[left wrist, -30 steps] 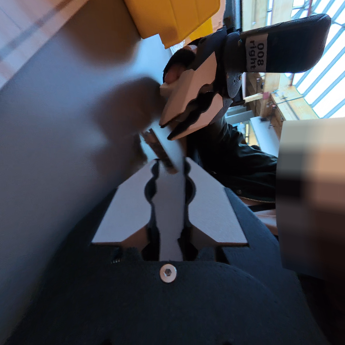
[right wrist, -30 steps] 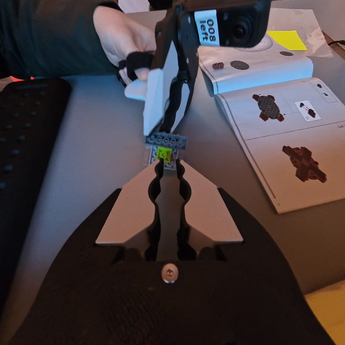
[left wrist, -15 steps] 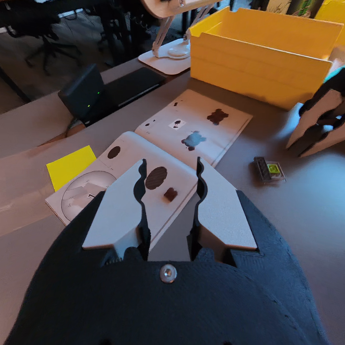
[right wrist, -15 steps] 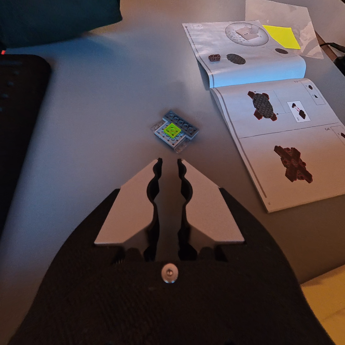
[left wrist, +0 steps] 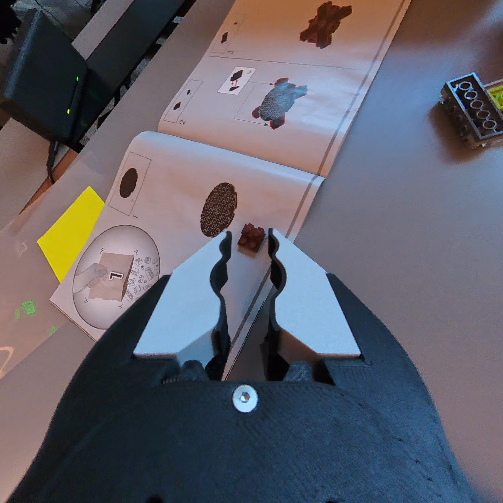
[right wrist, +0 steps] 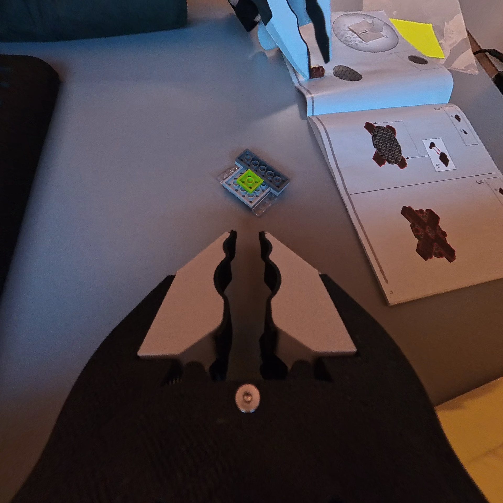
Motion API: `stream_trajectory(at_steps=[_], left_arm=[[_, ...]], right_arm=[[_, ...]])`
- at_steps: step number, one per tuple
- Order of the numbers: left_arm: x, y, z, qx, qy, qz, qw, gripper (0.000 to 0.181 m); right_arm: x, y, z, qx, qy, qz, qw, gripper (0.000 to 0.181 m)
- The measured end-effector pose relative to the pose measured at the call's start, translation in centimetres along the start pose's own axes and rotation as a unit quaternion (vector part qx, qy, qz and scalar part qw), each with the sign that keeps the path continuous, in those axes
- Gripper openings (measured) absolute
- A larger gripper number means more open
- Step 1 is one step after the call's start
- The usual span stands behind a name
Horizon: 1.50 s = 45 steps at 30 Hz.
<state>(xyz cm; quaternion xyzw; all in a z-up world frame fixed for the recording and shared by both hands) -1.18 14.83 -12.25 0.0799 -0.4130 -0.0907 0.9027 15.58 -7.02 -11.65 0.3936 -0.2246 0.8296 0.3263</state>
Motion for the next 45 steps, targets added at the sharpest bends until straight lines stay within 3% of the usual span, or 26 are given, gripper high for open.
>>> stream_trajectory(at_steps=[2, 5, 10, 13, 17, 21, 25, 31, 37, 42, 45], left_arm=[[0.1, -0.3, -0.1, -0.004, 0.001, -0.013, 1.000, 0.016], [0.9, -0.8, 0.2, 0.007, -0.003, -0.048, 0.999, 0.015], [7.4, -5.1, 1.7, 0.046, -0.102, -0.162, 0.980, 0.015], [9.8, -8.5, 1.6, 0.053, -0.143, -0.215, 0.965, 0.015], [11.7, -11.3, 1.7, 0.000, -0.211, -0.187, 0.960, 0.015], [12.6, -12.2, 2.3, -0.020, -0.254, -0.168, 0.952, 0.015], [13.5, -13.7, 2.6, -0.023, -0.284, -0.176, 0.942, 0.015], [13.2, -14.9, 0.8, 0.048, -0.226, -0.244, 0.942, 0.016], [12.8, -15.4, -0.2, 0.038, -0.196, -0.256, 0.946, 0.016], [12.6, -16.0, -0.3, 0.023, -0.183, -0.278, 0.943, 0.015], [12.9, -15.8, 0.3, 0.020, -0.214, -0.265, 0.940, 0.016]], right_arm=[[-0.1, 0.0, 0.0, -0.001, 0.003, 0.002, 1.000, 0.017], [-0.1, -0.1, 0.1, -0.007, 0.006, 0.006, 1.000, 0.016], [1.2, -0.8, 1.2, -0.052, -0.034, 0.023, 0.998, 0.015], [2.2, -1.0, 2.2, -0.069, -0.079, 0.017, 0.994, 0.015], [2.9, -1.1, 3.0, -0.079, -0.115, 0.017, 0.990, 0.015], [4.1, -1.0, 3.6, -0.017, -0.168, -0.089, 0.982, 0.015], [5.7, -1.2, 4.5, 0.041, -0.235, -0.226, 0.945, 0.015], [5.3, -2.0, 4.5, 0.080, -0.243, -0.344, 0.904, 0.018], [4.3, -1.1, 2.4, 0.095, -0.169, -0.360, 0.913, 0.019], [4.5, -0.4, 1.5, 0.098, -0.156, -0.354, 0.917, 0.008], [5.0, -0.5, 2.0, 0.100, -0.171, -0.333, 0.922, 0.007]])
Point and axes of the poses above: each gripper's, where its closed fingertips meet, z back along the fingers, x out of its top, y = z × x across the jaws, the point moved 6 cm from there along z, back along the fingers, and after that the axes turned 3 degrees about -x, right-handed, at the moved point
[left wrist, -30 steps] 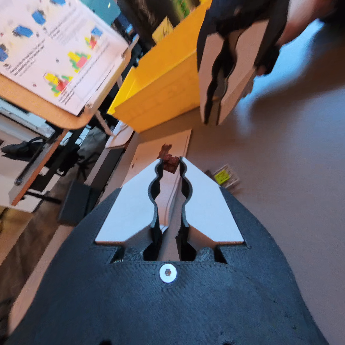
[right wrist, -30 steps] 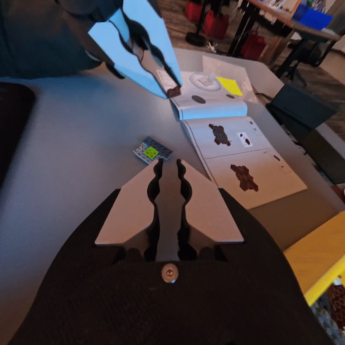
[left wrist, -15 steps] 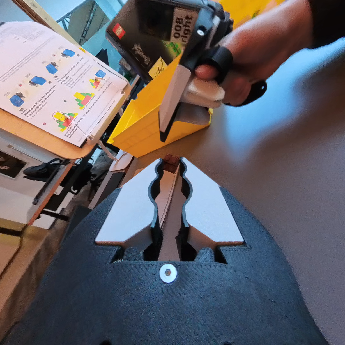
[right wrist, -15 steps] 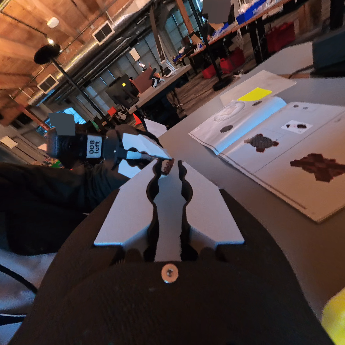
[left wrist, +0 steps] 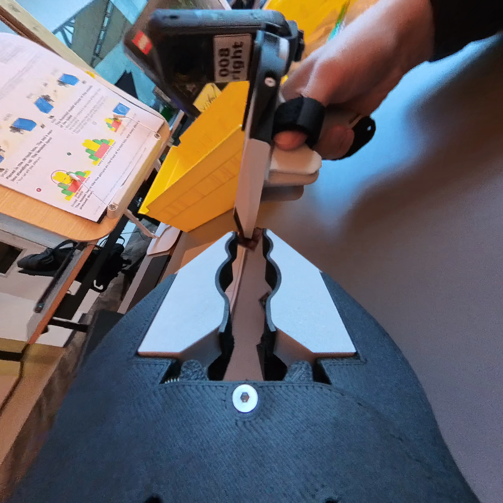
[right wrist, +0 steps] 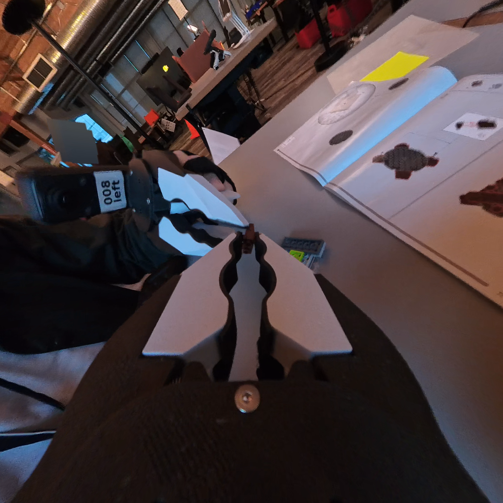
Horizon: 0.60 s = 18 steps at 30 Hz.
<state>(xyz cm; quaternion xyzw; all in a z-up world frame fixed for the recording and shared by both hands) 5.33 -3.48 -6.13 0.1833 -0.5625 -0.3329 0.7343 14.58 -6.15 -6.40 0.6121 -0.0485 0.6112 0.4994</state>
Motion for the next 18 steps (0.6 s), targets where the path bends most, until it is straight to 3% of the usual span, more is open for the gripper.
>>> stream_trajectory(at_steps=[3, 4, 5, 6, 9, 10, 11, 13, 16, 18], left_arm=[[-0.4, 1.3, 0.7, -0.005, -0.034, 0.079, 0.996, 0.039], [-0.8, 1.8, 0.9, -0.015, -0.045, 0.117, 0.992, 0.045], [-1.1, 2.3, 1.0, -0.029, -0.059, 0.157, 0.985, 0.046], [-1.4, 2.6, 1.2, -0.049, -0.074, 0.197, 0.976, 0.046], [-2.3, 3.0, 1.4, -0.127, -0.114, 0.301, 0.938, 0.047], [-2.5, 3.0, 1.5, -0.156, -0.127, 0.326, 0.924, 0.050], [-2.7, 3.0, 1.5, -0.178, -0.139, 0.349, 0.910, 0.052], [-2.5, 3.1, 1.7, -0.219, -0.169, 0.390, 0.878, 0.055], [-1.1, 3.6, 2.4, -0.268, -0.235, 0.449, 0.819, 0.054], [-0.3, 3.6, 2.5, -0.272, -0.253, 0.457, 0.808, 0.044]], right_arm=[[1.1, 0.7, 0.9, -0.033, -0.044, 0.144, 0.988, 0.007], [1.4, 1.4, 1.4, -0.050, -0.062, 0.231, 0.970, 0.007], [1.6, 2.4, 1.8, -0.069, -0.077, 0.341, 0.934, 0.007], [1.4, 3.4, 2.1, -0.095, -0.081, 0.460, 0.879, 0.007], [0.4, 5.3, 2.6, -0.211, -0.085, 0.724, 0.651, 0.007], [0.0, 6.0, 2.5, -0.227, -0.086, 0.766, 0.595, 0.007], [-0.1, 6.5, 2.4, -0.237, -0.090, 0.788, 0.560, 0.006], [0.0, 7.3, 2.4, -0.246, -0.107, 0.803, 0.532, 0.007], [-0.3, 7.5, 2.2, -0.234, -0.102, 0.808, 0.531, 0.007], [-0.7, 7.4, 1.7, -0.225, -0.092, 0.812, 0.530, 0.007]])
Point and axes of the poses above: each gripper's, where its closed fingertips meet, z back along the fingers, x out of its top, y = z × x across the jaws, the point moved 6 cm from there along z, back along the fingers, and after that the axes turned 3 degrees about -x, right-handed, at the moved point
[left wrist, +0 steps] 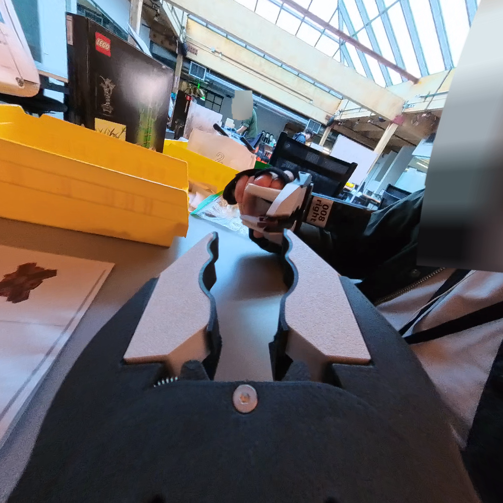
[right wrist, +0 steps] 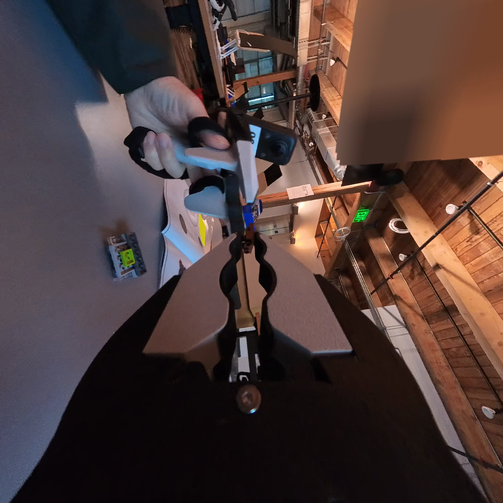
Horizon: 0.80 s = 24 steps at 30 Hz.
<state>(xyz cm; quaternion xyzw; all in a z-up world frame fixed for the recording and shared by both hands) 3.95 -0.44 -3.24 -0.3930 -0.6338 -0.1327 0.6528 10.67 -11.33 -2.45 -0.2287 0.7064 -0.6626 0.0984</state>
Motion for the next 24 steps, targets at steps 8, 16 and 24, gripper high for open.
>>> stream_trajectory(at_steps=[8, 16, 24], left_arm=[[-1.3, -1.2, -1.9, 0.000, 0.046, -0.039, 0.998, 0.014], [-1.3, -1.6, -2.0, 0.037, 0.058, -0.126, 0.990, 0.014], [-2.6, 2.4, 0.6, 0.123, 0.149, -0.084, 0.978, 0.060]], right_arm=[[0.2, 1.3, -0.5, 0.043, -0.008, -0.014, 0.999, 0.007], [-0.3, 0.9, -0.5, 0.027, 0.000, -0.043, 0.999, 0.018], [-10.4, -6.1, 3.8, -0.161, 0.263, -0.185, 0.933, 0.006]])
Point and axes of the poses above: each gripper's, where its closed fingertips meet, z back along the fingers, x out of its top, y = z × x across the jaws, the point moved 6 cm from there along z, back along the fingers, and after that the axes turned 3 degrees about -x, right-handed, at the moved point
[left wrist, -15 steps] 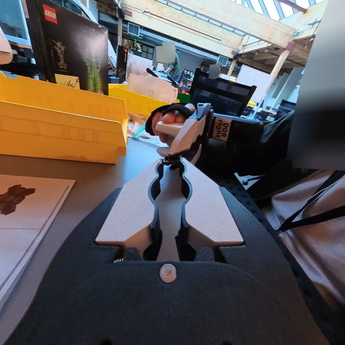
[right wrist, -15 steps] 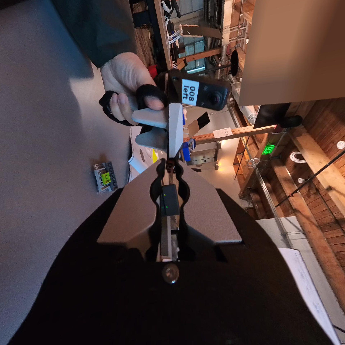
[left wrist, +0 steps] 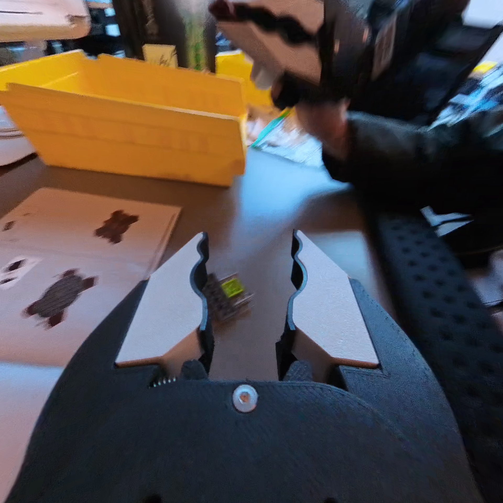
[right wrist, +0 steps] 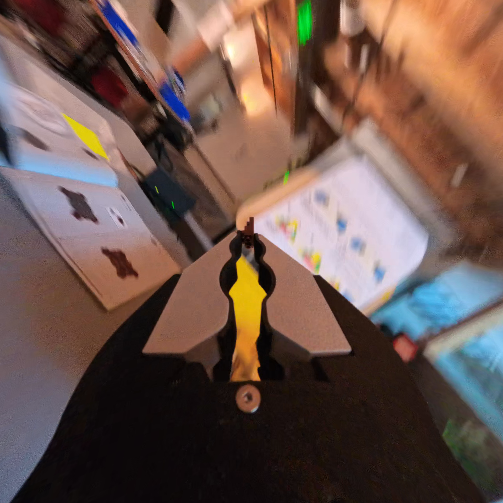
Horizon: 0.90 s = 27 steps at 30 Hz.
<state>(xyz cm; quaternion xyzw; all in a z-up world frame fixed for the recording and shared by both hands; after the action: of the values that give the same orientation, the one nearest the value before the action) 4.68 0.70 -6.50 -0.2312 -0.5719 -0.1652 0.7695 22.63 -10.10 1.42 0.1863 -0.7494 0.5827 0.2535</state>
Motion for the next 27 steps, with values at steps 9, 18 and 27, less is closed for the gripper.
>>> stream_trajectory(at_steps=[9, 18, 27], left_arm=[[-3.7, 2.8, 1.9, 0.037, 0.133, 0.021, 0.990, 0.067], [-5.7, 2.0, 0.5, 0.032, 0.219, 0.001, 0.975, 0.065], [-5.7, 2.3, -0.2, 0.088, 0.244, -0.050, 0.965, 0.028]], right_arm=[[-14.9, -1.8, -0.4, 0.043, 0.349, -0.310, 0.883, 0.025], [-0.1, 2.1, -0.3, 0.168, 0.000, -0.210, 0.963, 0.022], [0.3, 15.6, -0.3, 0.480, 0.163, -0.288, 0.812, 0.034]])
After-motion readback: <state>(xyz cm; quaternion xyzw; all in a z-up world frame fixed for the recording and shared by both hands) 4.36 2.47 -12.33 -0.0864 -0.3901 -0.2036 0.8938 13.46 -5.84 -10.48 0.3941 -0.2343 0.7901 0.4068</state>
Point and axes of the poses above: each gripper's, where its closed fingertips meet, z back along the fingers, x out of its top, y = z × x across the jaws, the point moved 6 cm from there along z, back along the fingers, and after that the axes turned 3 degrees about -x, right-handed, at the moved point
